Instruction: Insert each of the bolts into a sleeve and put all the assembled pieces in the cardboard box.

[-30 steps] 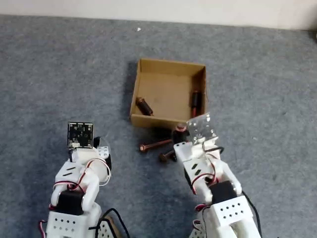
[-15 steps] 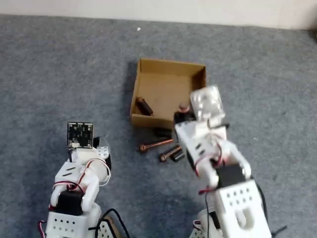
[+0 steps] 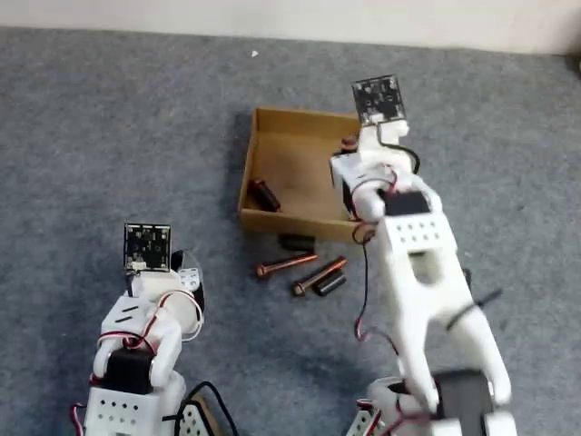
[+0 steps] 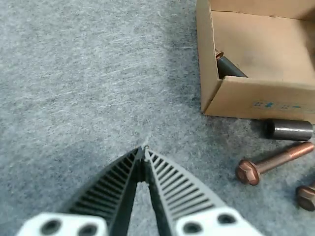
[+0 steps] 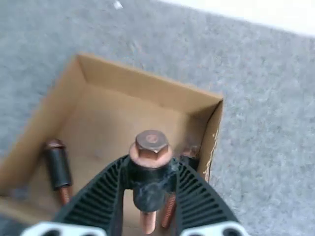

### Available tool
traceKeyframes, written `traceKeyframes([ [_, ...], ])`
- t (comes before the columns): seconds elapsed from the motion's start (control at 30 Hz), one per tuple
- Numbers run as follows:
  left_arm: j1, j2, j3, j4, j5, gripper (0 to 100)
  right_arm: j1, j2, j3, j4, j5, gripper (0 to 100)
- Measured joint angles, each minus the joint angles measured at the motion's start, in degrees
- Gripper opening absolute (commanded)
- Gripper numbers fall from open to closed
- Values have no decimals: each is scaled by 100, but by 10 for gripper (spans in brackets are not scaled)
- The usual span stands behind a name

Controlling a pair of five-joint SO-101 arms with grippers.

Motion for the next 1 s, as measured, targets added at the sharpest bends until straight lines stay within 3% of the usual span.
traceKeyframes([
  [0.43, 0, 0, 0, 0, 0, 6, 9, 2092, -642, -343, 0, 29],
  [0.63, 0, 0, 0, 0, 0, 6, 9, 2136, -677, -343, 0, 188],
  [1.0, 0, 0, 0, 0, 0, 6, 0, 1196, -1196, 1011, 0, 188],
])
